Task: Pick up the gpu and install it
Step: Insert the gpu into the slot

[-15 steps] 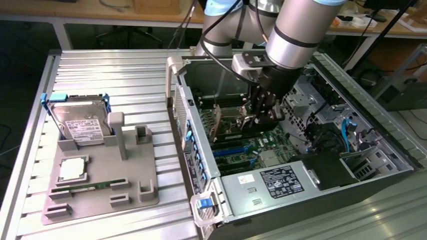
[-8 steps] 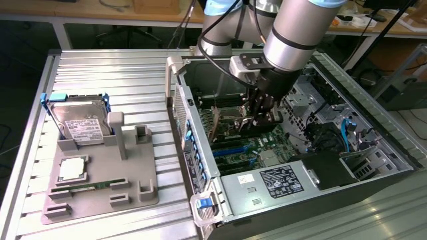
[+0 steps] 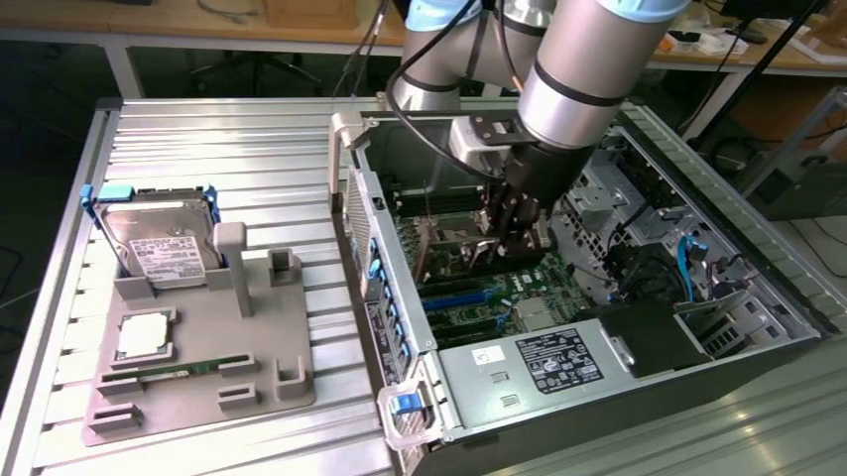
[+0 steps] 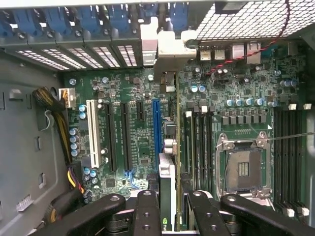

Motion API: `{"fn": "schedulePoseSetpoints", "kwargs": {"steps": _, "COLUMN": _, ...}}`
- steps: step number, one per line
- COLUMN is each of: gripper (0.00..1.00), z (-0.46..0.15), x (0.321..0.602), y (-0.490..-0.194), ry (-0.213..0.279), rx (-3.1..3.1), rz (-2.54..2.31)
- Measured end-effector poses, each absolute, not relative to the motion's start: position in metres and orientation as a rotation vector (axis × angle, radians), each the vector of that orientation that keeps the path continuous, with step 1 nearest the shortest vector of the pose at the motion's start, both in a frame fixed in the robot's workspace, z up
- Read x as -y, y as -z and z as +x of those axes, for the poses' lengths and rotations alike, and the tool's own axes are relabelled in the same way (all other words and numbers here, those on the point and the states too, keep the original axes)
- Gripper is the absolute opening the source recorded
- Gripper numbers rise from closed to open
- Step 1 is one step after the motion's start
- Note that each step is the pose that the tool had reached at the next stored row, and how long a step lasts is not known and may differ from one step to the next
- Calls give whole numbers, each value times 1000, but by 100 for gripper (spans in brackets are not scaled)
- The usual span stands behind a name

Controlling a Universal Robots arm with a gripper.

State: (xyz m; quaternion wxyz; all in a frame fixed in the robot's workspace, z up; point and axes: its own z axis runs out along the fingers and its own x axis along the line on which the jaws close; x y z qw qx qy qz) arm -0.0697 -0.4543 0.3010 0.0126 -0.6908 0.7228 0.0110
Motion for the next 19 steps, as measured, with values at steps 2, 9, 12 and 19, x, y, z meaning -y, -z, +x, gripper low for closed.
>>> {"fn": "schedulePoseSetpoints", "kwargs": {"steps": 2, "gripper": 27, "z": -71, "x": 456, "y": -301, "ry": -34, "rx": -2252, "rz": -2154}}
{"fn": "schedulePoseSetpoints", "kwargs": {"steps": 9, "gripper": 27, "z": -77, "x": 462, "y": -299, "ry": -34, "rx": -2247, "rz": -2159}}
{"fn": "schedulePoseSetpoints", "kwargs": {"steps": 12, "gripper": 27, "z": -80, "x": 464, "y": -298, "ry": -34, "rx": -2246, "rz": -2161}}
{"fn": "schedulePoseSetpoints", "kwargs": {"steps": 19, "gripper": 27, "z": -88, "x": 469, "y": -296, "ry": -34, "rx": -2243, "rz": -2163}}
